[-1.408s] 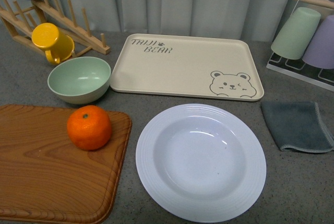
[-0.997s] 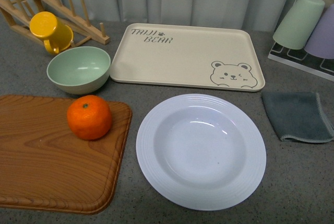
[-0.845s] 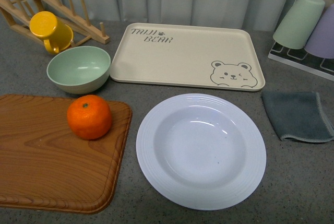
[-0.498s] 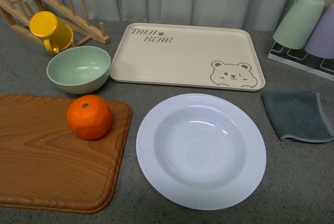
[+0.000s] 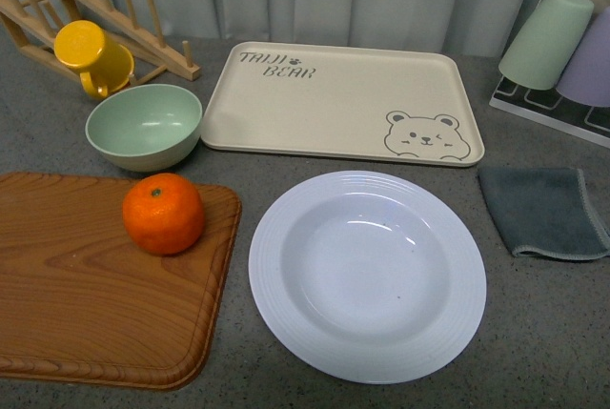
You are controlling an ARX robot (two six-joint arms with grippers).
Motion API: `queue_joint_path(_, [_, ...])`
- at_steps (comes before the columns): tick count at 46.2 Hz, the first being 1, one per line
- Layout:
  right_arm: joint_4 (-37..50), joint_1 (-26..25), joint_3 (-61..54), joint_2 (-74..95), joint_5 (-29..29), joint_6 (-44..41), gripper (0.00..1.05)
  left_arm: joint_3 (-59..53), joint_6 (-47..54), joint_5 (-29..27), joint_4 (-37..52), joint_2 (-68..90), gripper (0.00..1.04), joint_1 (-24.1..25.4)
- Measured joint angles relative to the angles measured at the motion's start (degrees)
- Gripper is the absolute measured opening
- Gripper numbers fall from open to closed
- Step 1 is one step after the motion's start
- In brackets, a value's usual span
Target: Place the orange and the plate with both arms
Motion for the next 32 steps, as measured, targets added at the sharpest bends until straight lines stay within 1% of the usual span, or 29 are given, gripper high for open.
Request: queue_joint_path(32, [0.0,0.0,0.0,0.0,0.0,0.0,0.96,0.0,0.0,0.0,0.0,0.0,0.98,0.0])
